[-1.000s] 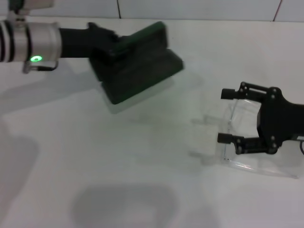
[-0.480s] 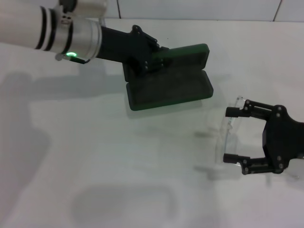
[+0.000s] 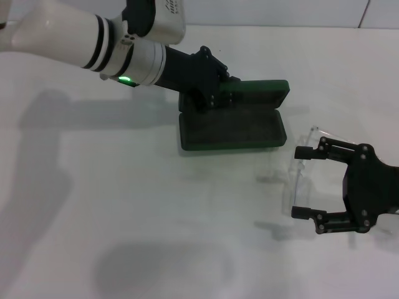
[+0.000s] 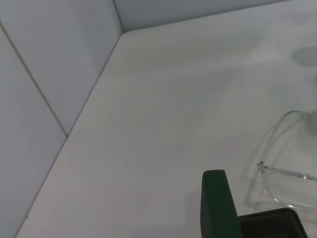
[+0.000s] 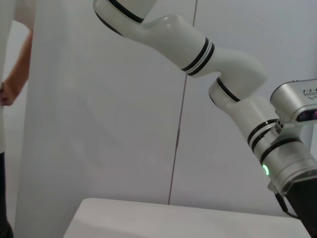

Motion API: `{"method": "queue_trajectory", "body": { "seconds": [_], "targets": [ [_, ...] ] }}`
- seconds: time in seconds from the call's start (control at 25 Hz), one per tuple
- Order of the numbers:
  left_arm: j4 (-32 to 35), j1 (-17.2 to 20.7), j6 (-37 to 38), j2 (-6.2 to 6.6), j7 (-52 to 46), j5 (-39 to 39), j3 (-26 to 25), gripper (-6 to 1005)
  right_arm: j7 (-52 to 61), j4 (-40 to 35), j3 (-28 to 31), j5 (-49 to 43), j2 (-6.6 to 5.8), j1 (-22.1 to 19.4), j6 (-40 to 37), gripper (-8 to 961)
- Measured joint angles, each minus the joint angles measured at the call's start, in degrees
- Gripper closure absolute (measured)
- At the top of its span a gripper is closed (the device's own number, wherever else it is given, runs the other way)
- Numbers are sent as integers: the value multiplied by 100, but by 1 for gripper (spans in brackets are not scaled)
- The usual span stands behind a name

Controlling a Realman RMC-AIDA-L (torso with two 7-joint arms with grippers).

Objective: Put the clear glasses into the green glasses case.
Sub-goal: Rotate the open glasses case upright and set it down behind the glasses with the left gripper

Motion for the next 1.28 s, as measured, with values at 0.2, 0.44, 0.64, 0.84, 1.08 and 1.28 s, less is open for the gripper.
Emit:
{"method": "queue_trajectory", "body": {
  "seconds": [0.2,0.44,0.64,0.84,1.08,1.28],
  "targets": [
    [28,-3,-21,0,23,4,0,782,0,5,0,0,3,21,5,99],
    [80,18,-47,0,25,13,0,780,0,7,0,1,4,47,24,99],
    [122,9,-106,0,35,97,0,779,0,-5,-2,1,9,54,28,99],
    [185,-31,-134,3,26,222,0,777,0,-9,-8,2,13,55,71,99],
    [185,-50,-227,1,-51,220,0,775,5,-18,-9,1,13,63,102,100],
    [185,-50,-249,0,-98,204,0,740,36,-35,-9,2,12,64,106,100]
  ]
}}
